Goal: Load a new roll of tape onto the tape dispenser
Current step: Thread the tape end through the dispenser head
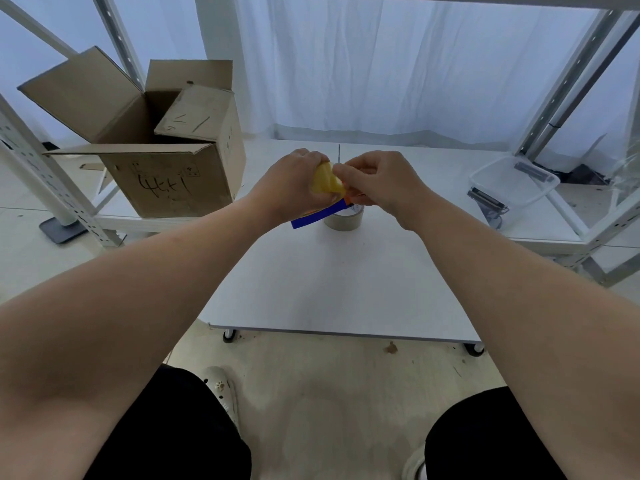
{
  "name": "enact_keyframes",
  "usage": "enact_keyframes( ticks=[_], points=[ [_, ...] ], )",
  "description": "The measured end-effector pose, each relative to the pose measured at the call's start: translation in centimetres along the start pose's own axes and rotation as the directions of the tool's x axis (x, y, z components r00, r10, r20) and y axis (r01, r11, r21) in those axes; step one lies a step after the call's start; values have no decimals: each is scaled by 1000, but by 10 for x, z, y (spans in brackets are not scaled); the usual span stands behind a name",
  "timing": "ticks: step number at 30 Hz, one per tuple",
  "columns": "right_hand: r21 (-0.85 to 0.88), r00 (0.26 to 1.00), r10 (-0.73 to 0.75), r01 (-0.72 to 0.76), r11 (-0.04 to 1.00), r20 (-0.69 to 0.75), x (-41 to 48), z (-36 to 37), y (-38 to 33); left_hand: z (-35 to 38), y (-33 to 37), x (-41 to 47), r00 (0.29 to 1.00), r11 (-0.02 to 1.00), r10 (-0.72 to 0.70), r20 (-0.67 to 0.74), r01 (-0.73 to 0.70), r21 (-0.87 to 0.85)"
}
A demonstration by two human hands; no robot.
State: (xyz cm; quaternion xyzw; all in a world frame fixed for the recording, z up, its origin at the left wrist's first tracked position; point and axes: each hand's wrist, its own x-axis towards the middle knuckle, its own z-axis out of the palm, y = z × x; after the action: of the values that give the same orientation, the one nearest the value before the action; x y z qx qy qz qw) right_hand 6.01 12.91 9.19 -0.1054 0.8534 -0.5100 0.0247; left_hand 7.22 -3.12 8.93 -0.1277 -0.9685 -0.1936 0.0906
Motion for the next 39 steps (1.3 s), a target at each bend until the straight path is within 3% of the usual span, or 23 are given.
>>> enact_keyframes(
  ticks=[3, 9, 20, 25, 29, 33, 39],
  points=[
    [-110, 999, -42, 39, 993, -25, 1, 6, -1, 0, 2, 1, 1000, 1000, 8, -4, -8, -3],
    [-107, 993, -80, 70, 992, -90, 3, 6, 2, 1, 3, 0, 1000, 1000, 14, -9, -14, 3],
    [-402, 968, -202, 128, 906, -147, 5, 15, -4, 4, 4, 2, 1000, 1000, 5, -23, -6, -16],
    [-327, 965, -153, 78, 942, -211, 7, 12, -3, 4, 3, 3, 999, 999, 9, -45, -11, -47],
    [-125, 968, -49, 18, 992, -246, 8, 8, -2, 5, 3, 0, 999, 995, 4, -44, -9, -98],
    [20, 987, 52, -50, 999, -155, 6, 1, 0, 6, 2, -2, 999, 995, 4, -32, -8, -104],
    [79, 994, 47, -39, 996, -103, 5, 0, 0, 7, -1, -4, 1000, 996, 4, -5, -5, -95]
  ],
)
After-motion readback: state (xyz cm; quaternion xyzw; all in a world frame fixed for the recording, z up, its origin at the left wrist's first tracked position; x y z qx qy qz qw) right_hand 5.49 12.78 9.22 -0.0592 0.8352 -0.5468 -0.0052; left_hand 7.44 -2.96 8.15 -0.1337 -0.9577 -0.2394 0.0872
